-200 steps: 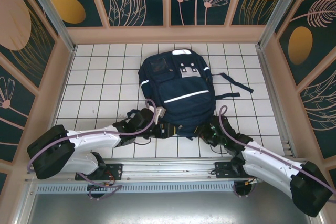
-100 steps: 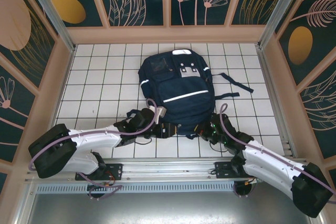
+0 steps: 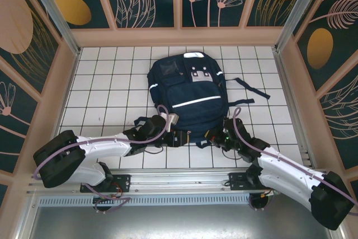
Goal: Pack the student bag
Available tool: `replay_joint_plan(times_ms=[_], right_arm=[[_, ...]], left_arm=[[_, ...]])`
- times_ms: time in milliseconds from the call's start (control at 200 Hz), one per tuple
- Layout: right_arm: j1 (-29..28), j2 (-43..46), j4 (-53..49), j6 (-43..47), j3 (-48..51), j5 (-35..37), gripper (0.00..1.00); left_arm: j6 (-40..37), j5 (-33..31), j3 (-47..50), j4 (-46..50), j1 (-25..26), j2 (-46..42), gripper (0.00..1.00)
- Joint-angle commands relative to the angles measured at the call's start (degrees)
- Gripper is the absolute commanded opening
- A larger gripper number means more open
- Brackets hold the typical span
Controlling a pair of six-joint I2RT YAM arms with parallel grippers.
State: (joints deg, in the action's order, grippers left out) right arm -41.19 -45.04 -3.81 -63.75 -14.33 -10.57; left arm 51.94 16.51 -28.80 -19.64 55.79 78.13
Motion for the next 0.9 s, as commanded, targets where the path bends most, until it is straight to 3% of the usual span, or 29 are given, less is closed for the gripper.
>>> replay_joint_plan(times_ms=[0,150,330,736,891], right_arm=[[0.32,0.23,5.57,0.64,-2.51,-0.95,0.00],[0.32,0.12,6.68,0.12,-2.11,-1.37,0.00],[0.33,-0.57,7.57,-0.06,-2.43,-2.13,0.00],[0.36,-0.23,5.55,1.27,-1.92,-1.13,0.00],[0.84,0.42,1.32,2.59,-2.70,2.11,0.00]], left_arm=[[0.05,0.95,-1.63,-2.11,0.24,0.73,0.51],[0.27,2.18,-2.01,-2.90,0.22,2.32,0.53],[0.19,2.83,-2.75,-2.71,0.15,4.07,0.47],[-0.02,0.54,-1.92,-1.21,-2.61,1.64,0.06],[-1.69,-0.85,-1.54,1.51,-2.98,-0.90,0.00]])
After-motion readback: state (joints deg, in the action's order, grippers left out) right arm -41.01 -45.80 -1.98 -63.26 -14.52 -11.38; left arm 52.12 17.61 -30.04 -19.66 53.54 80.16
